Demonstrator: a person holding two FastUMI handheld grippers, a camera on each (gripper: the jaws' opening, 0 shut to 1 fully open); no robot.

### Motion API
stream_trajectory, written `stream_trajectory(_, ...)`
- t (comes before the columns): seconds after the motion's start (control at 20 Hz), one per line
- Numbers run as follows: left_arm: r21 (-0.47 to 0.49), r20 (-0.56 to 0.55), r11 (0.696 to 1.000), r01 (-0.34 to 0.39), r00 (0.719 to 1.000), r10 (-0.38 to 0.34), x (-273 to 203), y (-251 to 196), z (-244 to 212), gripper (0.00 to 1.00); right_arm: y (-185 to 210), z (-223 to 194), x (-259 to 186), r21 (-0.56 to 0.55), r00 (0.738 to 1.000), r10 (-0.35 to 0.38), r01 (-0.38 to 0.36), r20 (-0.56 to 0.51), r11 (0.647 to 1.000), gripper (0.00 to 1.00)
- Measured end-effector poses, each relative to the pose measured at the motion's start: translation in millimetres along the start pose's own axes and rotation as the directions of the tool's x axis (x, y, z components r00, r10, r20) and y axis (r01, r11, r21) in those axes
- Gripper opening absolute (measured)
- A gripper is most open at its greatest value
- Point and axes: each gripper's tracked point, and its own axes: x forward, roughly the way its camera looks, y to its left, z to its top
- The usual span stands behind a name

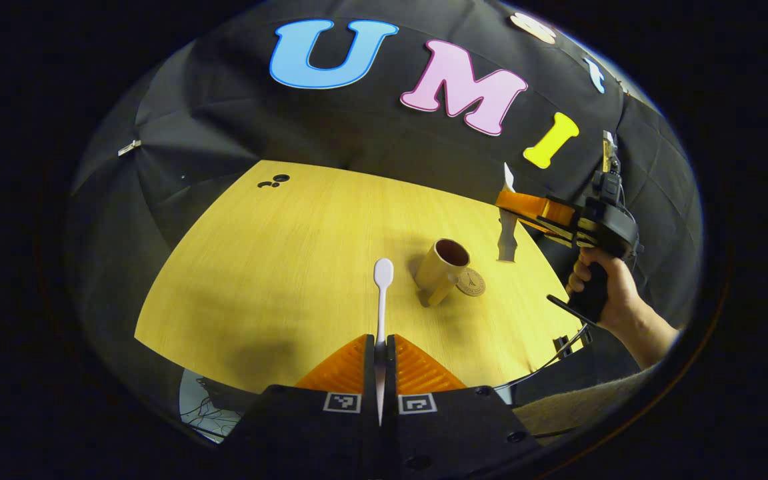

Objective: Put the toothbrush and toothpaste on the desktop into the cup, then pick up the cup and place it on the coaster on the desktop.

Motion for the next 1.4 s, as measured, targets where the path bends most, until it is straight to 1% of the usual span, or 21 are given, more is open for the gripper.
stream_trajectory(0.2,-0.031,0.010,0.999,-0.039,0.999,0.040,-11,17,-3,0.06,-5,-6,37,-0.010,1.000,0.009,-0.008,0.025,1.000,0.24)
stream_trajectory(0.5,-0.042,0.020,0.996,-0.082,0.996,0.083,-19,26,-8,0.06,-21,-37,76,-0.028,1.000,-0.008,0.008,-0.026,1.000,0.24)
stream_trajectory(0.75,-0.052,0.011,0.994,-0.096,0.995,0.097,-22,16,-4,0.06,-26,-65,88,-0.055,0.995,-0.014,0.009,-0.096,0.998,0.24)
stream_trajectory(0.95,-0.065,0.009,0.991,-0.120,0.993,0.121,-25,11,-3,0.06,-27,-79,86,-0.072,0.989,-0.010,0.000,-0.146,0.997,0.24)
stream_trajectory(1.0,-0.068,0.010,0.990,-0.126,0.992,0.127,-25,9,-1,0.06,-26,-81,84,-0.076,0.987,-0.006,-0.006,-0.158,0.997,0.14)
stream_trajectory(1.05,-0.071,0.009,0.988,-0.135,0.991,0.136,-25,8,-2,0.06,-26,-84,82,-0.078,0.985,0.000,-0.014,-0.170,0.997,0.27)
stream_trajectory(1.1,-0.077,0.008,0.987,-0.140,0.990,0.141,-24,6,-2,0.06,-25,-85,80,-0.079,0.984,0.010,-0.024,-0.177,0.997,0.15)
stream_trajectory(1.15,-0.084,0.008,0.986,-0.143,0.990,0.144,-24,3,-3,0.06,-24,-86,77,-0.077,0.982,0.022,-0.036,-0.187,0.996,0.30)
stream_trajectory(1.2,-0.089,0.009,0.985,-0.145,0.989,0.146,-23,0,-3,0.06,-22,-87,75,-0.078,0.980,0.029,-0.045,-0.198,0.996,0.31)
stream_trajectory(1.25,-0.093,0.010,0.985,-0.145,0.989,0.147,-23,-4,-4,0.06,-22,-89,72,-0.085,0.978,0.030,-0.048,-0.205,0.995,0.19)
stream_trajectory(1.3,-0.095,0.012,0.985,-0.146,0.989,0.148,-22,-6,-4,0.06,-21,-92,69,-0.091,0.975,0.032,-0.053,-0.219,0.994,0.19)
stream_trajectory(1.35,-0.097,0.013,0.985,-0.144,0.989,0.146,-21,-9,-4,0.06,-22,-96,66,-0.102,0.972,0.029,-0.054,-0.233,0.993,0.38)
stream_trajectory(1.4,-0.102,0.014,0.985,-0.143,0.989,0.145,-19,-12,-3,0.06,-22,-99,62,-0.110,0.969,0.027,-0.056,-0.245,0.992,0.38)
